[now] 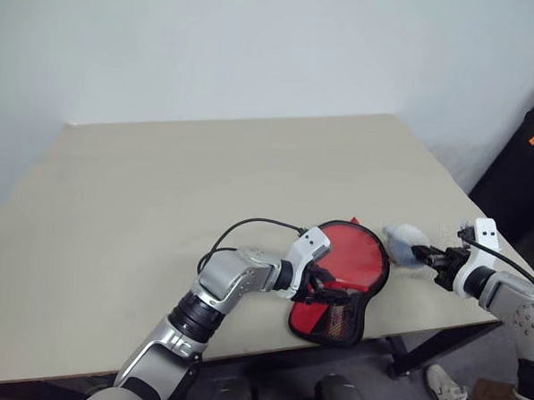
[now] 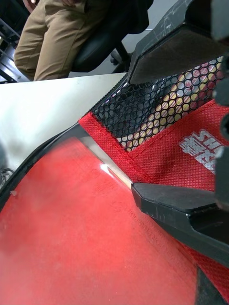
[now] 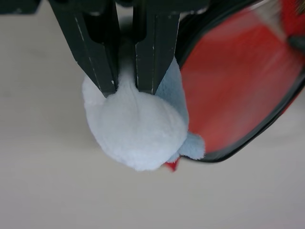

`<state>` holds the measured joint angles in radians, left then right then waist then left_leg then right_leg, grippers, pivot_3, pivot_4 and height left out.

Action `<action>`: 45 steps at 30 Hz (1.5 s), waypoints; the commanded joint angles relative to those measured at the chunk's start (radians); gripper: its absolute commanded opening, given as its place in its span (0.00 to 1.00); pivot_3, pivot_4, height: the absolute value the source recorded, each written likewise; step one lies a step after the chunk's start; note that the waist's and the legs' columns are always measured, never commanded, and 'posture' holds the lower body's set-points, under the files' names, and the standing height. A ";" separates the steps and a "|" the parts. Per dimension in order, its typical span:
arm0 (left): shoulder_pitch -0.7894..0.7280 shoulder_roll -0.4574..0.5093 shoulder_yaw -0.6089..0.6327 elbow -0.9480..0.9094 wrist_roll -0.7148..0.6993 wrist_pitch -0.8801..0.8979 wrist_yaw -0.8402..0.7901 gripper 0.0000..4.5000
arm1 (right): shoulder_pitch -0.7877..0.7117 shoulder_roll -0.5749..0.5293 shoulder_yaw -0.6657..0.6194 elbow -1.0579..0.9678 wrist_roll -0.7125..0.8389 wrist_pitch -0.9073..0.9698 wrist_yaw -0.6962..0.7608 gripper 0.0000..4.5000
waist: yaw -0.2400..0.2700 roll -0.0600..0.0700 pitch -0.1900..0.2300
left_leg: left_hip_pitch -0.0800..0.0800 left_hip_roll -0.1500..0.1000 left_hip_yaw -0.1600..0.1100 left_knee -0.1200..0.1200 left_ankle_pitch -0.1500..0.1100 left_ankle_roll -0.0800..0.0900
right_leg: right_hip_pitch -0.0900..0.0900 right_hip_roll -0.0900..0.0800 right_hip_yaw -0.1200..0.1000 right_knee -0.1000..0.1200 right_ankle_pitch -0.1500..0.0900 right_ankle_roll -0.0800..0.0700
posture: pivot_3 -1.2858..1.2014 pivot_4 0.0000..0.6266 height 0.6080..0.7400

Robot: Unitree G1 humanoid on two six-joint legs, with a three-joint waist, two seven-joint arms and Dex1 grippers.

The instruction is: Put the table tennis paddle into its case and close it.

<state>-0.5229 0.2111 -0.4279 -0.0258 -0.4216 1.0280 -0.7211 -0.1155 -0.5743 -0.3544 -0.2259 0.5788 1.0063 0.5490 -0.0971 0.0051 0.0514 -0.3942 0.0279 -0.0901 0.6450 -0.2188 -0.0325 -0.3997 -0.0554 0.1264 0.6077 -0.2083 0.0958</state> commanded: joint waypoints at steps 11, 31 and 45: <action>0.010 0.005 -0.008 -0.002 0.006 0.033 0.007 0.77 | 0.299 -0.138 -0.102 -0.178 0.138 -0.166 0.323 0.00 | 0.002 -0.003 0.001 | 0.000 0.000 0.000 0.001 -0.001 -0.001 | 0.000 0.000 0.000 -0.001 0.000 0.000 | 0.52 0.00 1.00; 0.004 0.019 -0.008 0.000 0.009 0.039 -0.006 0.77 | 0.657 -0.213 0.036 -0.502 0.218 -0.275 0.502 0.00 | 0.021 -0.012 0.003 | 0.000 0.001 0.000 0.001 -0.004 -0.006 | -0.003 -0.001 0.000 -0.002 -0.001 0.000 | 0.52 0.00 1.00; -0.010 0.039 -0.022 0.009 0.024 0.021 -0.002 0.77 | 0.582 -0.234 0.170 -0.488 0.178 -0.326 0.493 0.00 | 0.025 -0.017 0.003 | 0.001 0.001 0.001 0.003 -0.004 -0.006 | -0.003 -0.001 0.000 -0.001 -0.001 0.000 | 0.52 0.00 1.00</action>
<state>-0.5219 0.2323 -0.4431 -0.0441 -0.4399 1.0537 -0.7422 0.4719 -0.7993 -0.2195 -0.6799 0.7426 0.6918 1.0016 -0.0719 -0.0115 0.0542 -0.3935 0.0292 -0.0891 0.6477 -0.2227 -0.0386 -0.4029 -0.0561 0.1259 0.6061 -0.2089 0.0959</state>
